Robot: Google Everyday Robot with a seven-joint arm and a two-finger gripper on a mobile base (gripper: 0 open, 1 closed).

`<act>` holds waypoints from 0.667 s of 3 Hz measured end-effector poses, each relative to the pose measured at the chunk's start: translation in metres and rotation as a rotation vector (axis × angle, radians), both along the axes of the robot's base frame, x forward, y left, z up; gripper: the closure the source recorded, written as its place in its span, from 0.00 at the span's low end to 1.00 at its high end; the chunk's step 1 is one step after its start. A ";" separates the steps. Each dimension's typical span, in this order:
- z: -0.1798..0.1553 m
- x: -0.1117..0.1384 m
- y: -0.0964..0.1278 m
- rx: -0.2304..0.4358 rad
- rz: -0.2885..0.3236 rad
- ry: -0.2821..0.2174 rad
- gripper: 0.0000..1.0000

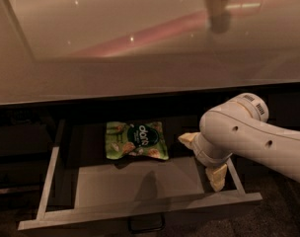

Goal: Open top drawer

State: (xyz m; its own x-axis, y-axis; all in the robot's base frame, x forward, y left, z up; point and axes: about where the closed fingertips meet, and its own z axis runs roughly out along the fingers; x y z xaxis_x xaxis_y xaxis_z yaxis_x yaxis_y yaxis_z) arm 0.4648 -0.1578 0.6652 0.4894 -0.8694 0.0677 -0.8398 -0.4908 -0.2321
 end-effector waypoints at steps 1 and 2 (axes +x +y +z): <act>0.031 -0.004 0.005 -0.001 0.007 -0.062 0.00; 0.031 -0.004 0.005 -0.001 0.007 -0.062 0.00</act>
Offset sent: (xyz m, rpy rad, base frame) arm -0.0028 0.0035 0.0218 0.0008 -0.0442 0.0050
